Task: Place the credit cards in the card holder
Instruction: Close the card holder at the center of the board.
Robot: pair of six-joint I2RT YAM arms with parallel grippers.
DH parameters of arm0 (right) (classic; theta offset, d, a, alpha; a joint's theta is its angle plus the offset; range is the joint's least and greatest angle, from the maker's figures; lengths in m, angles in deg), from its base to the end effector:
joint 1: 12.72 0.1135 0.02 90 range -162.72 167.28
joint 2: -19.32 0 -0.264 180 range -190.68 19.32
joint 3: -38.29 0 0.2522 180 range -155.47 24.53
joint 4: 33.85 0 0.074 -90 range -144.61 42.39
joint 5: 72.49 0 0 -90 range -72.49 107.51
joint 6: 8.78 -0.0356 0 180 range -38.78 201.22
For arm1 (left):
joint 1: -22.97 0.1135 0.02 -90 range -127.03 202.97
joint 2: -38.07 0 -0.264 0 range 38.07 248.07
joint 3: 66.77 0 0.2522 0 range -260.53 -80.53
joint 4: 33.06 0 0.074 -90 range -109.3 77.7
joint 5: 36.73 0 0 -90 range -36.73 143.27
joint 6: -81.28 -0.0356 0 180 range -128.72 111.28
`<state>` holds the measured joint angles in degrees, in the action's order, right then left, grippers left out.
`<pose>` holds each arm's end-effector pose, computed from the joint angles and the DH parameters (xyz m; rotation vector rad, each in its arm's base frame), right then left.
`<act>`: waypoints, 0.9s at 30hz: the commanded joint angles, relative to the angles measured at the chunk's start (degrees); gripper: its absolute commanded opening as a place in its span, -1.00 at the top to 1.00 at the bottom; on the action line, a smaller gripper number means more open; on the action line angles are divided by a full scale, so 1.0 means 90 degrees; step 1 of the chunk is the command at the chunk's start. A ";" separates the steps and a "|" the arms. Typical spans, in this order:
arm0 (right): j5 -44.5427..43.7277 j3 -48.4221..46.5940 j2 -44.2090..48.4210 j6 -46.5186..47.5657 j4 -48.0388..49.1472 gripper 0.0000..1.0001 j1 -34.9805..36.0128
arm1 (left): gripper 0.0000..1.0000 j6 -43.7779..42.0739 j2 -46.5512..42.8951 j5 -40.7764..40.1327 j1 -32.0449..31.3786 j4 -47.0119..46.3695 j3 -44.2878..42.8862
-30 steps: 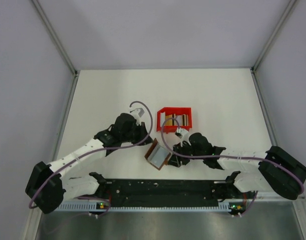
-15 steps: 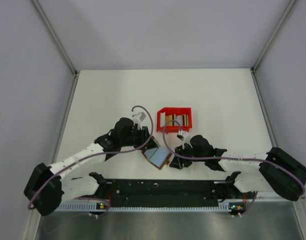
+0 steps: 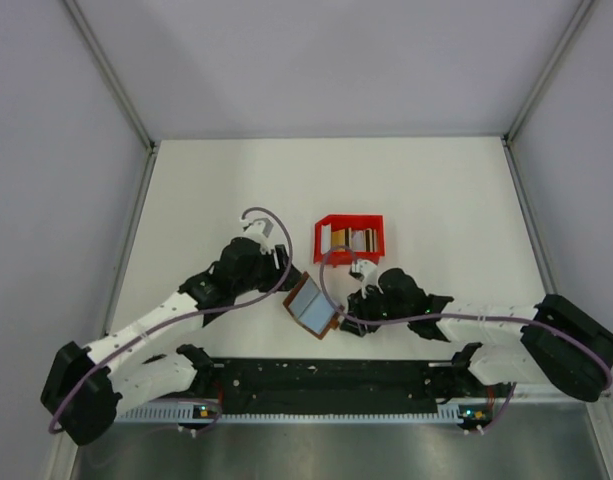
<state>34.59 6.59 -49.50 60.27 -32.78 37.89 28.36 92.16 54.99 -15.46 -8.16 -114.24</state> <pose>0.1271 0.1713 0.1439 -0.7769 2.2307 0.9878 0.1631 -0.1308 0.2410 0.0450 2.2295 -0.7908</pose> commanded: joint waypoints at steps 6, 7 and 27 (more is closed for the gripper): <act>0.0670 -0.0273 -0.0917 -0.0660 0.1144 0.09 0.0070 | 0.17 0.0459 0.1100 0.2278 0.0013 -0.1812 0.0445; 0.0738 -0.0244 -0.0986 -0.0690 0.1329 0.09 0.0060 | 0.27 0.0518 0.1071 0.2357 0.0013 -0.1930 0.0465; 0.0797 -0.0351 -0.1514 -0.0758 0.1731 0.07 0.0070 | 0.59 0.0364 0.0819 0.2907 -0.0143 -0.2470 0.0524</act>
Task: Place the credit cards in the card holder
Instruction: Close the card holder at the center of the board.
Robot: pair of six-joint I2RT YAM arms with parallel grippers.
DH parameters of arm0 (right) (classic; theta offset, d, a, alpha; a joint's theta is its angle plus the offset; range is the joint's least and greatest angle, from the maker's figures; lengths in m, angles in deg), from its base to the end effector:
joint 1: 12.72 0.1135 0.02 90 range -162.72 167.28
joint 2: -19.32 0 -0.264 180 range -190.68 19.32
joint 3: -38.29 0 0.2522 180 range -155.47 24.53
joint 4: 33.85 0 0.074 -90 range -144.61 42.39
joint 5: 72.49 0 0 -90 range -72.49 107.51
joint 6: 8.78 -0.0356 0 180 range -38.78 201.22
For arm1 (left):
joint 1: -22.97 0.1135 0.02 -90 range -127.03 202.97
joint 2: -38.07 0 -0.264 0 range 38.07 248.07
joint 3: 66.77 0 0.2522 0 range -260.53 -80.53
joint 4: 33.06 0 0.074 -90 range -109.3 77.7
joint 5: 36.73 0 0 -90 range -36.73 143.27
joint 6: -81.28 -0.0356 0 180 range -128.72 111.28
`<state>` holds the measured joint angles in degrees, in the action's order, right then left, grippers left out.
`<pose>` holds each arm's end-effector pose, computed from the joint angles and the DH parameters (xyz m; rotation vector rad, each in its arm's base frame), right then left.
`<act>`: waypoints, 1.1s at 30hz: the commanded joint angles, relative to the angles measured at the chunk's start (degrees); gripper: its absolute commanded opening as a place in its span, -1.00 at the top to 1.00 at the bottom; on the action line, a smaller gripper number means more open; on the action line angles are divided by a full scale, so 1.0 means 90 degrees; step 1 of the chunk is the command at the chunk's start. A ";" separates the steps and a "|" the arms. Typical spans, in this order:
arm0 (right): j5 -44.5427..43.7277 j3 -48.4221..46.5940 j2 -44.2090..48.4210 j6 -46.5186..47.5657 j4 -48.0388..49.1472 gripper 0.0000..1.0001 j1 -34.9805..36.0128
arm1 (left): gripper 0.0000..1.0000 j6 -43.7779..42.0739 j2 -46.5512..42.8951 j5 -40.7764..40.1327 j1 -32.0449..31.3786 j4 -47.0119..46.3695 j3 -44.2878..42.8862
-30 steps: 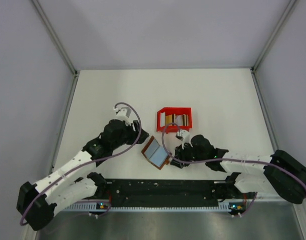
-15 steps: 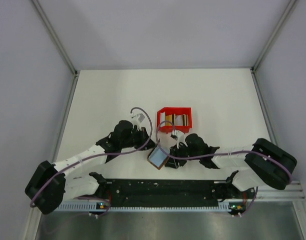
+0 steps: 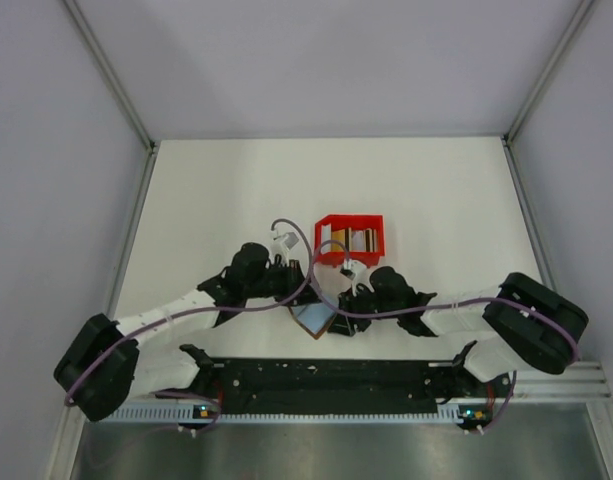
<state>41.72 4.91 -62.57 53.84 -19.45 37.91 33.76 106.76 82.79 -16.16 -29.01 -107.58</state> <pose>0.1397 0.1932 0.1262 -0.7400 2.2619 1.1836 0.1721 -0.1626 0.1860 0.2750 2.3602 -1.3218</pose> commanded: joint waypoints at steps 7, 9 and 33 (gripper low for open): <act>-0.0024 -0.0193 -0.0071 -0.0034 0.0211 0.07 0.0068 | 0.26 -0.0697 -0.1567 -0.3216 -0.0056 0.1966 -0.0725; -0.0033 -0.0184 -0.0062 -0.0025 0.0211 0.07 0.0068 | 0.26 -0.0648 -0.1422 -0.3767 -0.0037 0.2182 -0.0657; -0.0131 -0.0028 0.0094 -0.0122 0.0406 0.07 0.0058 | 0.86 0.0143 0.0414 -0.1248 -0.0602 -0.0024 0.0232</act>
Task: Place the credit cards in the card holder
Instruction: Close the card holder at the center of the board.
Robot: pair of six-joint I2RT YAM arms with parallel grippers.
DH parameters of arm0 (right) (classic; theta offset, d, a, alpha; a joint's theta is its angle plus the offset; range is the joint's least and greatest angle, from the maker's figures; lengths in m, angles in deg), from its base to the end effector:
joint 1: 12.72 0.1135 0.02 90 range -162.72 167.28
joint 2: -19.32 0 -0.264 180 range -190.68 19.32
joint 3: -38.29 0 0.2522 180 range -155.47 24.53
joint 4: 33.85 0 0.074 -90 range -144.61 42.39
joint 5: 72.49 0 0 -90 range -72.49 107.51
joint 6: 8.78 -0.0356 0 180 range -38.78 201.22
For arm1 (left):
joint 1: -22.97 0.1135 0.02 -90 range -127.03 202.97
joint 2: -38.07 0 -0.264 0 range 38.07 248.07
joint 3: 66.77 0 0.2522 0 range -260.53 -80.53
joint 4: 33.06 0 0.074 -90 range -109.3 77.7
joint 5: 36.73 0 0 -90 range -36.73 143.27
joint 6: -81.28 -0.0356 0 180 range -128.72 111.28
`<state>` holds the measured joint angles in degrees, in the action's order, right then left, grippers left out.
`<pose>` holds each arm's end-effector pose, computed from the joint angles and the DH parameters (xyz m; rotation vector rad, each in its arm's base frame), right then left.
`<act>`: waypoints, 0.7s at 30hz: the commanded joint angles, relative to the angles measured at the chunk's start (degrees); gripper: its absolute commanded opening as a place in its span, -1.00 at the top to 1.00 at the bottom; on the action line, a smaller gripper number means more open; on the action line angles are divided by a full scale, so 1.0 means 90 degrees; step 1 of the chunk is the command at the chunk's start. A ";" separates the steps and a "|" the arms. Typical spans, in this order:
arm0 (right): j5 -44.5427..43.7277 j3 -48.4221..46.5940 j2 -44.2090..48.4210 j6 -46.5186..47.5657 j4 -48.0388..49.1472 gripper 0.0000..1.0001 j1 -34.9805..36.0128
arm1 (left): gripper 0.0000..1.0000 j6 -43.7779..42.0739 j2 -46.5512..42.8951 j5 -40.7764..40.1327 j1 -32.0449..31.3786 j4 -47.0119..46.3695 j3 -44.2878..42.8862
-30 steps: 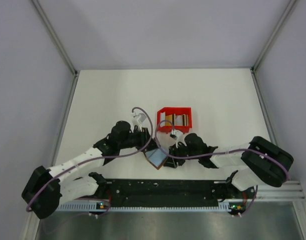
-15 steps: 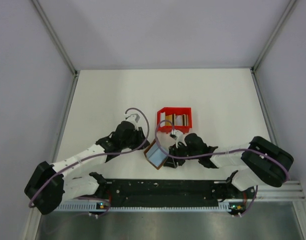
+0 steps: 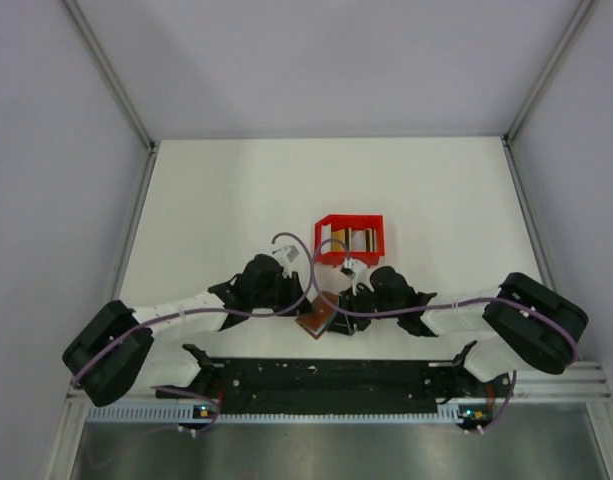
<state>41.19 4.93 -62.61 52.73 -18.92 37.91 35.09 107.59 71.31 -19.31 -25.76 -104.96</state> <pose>0.1403 0.1935 0.1267 -0.7132 2.2649 1.1865 0.1608 -0.1611 0.1623 0.1553 2.4686 -1.0958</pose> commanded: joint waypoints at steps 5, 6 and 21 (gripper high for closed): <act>-0.0345 0.0068 0.0498 0.0070 0.0124 0.07 0.0068 | 0.87 -0.0073 0.0509 -0.0850 -0.0390 0.0179 -0.0118; -0.0424 0.0077 0.0674 0.0118 -0.0032 0.07 0.0068 | 0.87 -0.0063 0.0499 -0.0978 -0.0380 0.0229 -0.0089; -0.1808 -0.0205 0.1097 0.1330 -0.1390 0.10 0.0701 | 0.90 0.0103 0.1036 -0.1457 -0.0380 0.0317 -0.0206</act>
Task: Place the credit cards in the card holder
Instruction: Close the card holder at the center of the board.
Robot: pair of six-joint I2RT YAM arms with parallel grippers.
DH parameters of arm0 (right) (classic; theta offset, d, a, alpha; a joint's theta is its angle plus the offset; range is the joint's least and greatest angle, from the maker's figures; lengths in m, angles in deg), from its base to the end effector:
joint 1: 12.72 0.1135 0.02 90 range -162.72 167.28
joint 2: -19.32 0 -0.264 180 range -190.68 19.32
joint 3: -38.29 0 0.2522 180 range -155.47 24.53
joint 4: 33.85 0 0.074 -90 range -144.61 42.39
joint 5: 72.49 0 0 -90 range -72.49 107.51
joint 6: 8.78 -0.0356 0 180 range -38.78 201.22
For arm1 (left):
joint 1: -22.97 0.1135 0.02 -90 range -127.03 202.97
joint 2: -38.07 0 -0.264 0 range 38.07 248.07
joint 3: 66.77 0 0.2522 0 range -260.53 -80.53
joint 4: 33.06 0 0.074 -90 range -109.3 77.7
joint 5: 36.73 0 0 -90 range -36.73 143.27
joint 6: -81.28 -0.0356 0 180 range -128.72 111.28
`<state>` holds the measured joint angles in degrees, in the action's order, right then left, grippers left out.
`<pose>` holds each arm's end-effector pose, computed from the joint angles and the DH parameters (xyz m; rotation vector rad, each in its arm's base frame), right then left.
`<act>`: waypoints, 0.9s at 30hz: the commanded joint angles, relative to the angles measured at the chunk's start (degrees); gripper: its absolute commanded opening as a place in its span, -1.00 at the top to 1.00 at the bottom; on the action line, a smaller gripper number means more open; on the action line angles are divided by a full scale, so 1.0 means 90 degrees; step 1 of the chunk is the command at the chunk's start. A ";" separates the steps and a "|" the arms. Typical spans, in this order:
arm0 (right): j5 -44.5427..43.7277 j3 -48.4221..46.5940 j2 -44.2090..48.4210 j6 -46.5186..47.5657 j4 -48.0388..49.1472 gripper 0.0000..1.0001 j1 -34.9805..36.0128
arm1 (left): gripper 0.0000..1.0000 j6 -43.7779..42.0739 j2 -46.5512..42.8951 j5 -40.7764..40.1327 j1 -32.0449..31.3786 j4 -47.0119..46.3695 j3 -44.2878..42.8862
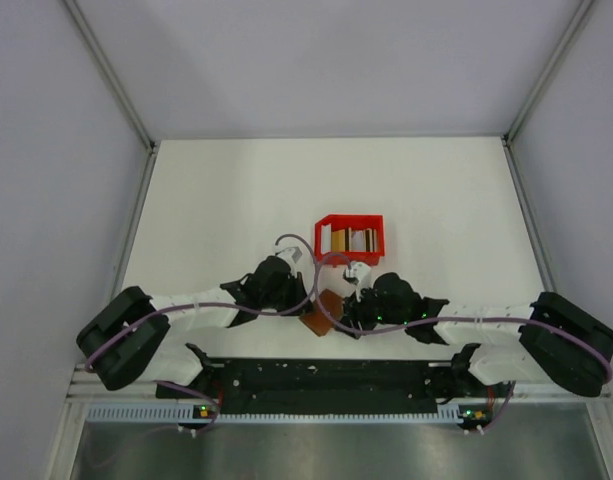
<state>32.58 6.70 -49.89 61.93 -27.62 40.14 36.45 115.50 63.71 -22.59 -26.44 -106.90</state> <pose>0.1246 0.1798 0.1499 -0.8157 2.1216 0.9915 0.1646 -0.1771 0.1427 0.1074 2.5419 -0.9326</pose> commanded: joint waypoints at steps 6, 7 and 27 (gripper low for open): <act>-0.1829 -0.0519 -0.0591 0.0424 -0.0210 0.02 0.0962 | 0.90 -0.0048 0.0088 -0.0711 -0.0016 0.0481 0.0039; -0.1918 -0.0549 -0.0659 0.0482 -0.0171 0.02 0.0982 | 0.90 -0.0048 0.0098 -0.0710 -0.0016 0.0471 0.0039; -0.3275 -0.1232 -0.1977 0.0513 -0.0024 0.62 0.1685 | 0.92 -0.0106 0.0186 -0.0515 -0.0016 0.0324 0.0049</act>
<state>5.74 -1.63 -63.86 67.65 -28.37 54.74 36.36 115.48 58.68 -22.19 -26.98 -107.14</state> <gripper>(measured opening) 0.300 0.044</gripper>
